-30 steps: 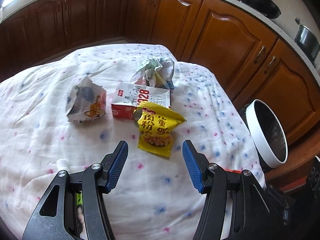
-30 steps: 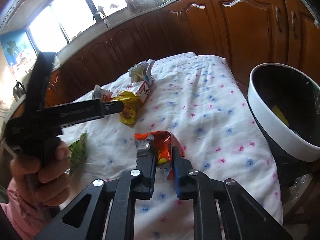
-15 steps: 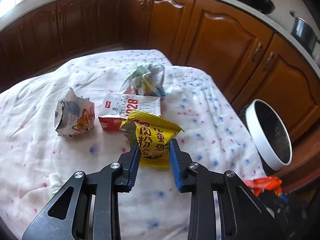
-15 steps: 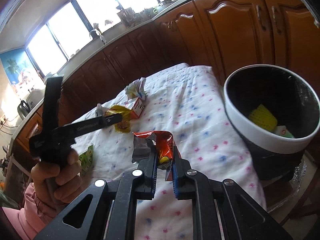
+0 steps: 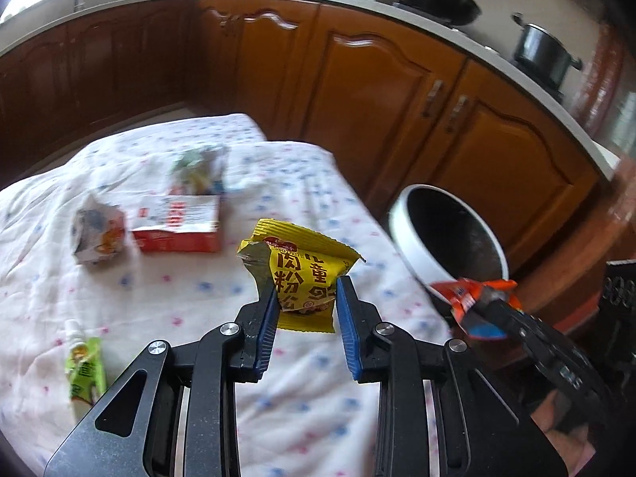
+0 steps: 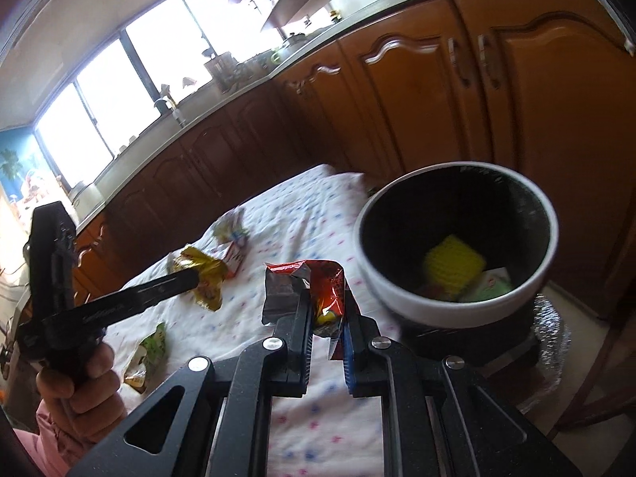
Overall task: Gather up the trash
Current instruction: 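Carry the yellow bag and orange packet over the bin and open both tools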
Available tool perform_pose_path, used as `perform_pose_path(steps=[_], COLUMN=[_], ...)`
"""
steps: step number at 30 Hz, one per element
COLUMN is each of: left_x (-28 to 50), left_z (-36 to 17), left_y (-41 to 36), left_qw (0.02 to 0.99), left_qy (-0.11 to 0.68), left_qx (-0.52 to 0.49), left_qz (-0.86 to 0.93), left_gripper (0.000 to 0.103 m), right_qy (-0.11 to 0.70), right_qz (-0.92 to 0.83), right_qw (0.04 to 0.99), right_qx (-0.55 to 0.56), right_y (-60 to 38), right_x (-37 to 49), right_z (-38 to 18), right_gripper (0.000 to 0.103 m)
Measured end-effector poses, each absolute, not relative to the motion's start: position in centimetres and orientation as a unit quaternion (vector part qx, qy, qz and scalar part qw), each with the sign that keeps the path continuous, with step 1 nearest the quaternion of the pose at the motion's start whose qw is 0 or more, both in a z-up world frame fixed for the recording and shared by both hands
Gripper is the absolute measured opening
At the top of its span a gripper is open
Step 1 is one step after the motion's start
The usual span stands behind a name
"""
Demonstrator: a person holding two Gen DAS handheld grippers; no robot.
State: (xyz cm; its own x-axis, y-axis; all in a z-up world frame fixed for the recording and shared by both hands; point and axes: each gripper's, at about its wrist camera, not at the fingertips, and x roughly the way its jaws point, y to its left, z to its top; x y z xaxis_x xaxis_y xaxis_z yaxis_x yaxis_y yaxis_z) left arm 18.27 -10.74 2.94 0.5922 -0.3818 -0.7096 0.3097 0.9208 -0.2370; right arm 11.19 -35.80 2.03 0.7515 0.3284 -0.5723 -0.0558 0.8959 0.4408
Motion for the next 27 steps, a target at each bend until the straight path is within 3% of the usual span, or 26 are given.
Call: perform_pose_path(steps=[27], left_x=[20.8], left_z=[5.1], left_y=[-26.9], left_qw=[0.854], left_qy=[0.415], left_qx=[0.039], left_qz=[-0.311], left_gripper=[0.027], right_qy=[0.339], right_qz=[0.027], right_qw=[0.917], right_qx=[0.211], right_y=[-45.6], right_x=[15.0], right_z=[2.4], right_gripper=[0.015])
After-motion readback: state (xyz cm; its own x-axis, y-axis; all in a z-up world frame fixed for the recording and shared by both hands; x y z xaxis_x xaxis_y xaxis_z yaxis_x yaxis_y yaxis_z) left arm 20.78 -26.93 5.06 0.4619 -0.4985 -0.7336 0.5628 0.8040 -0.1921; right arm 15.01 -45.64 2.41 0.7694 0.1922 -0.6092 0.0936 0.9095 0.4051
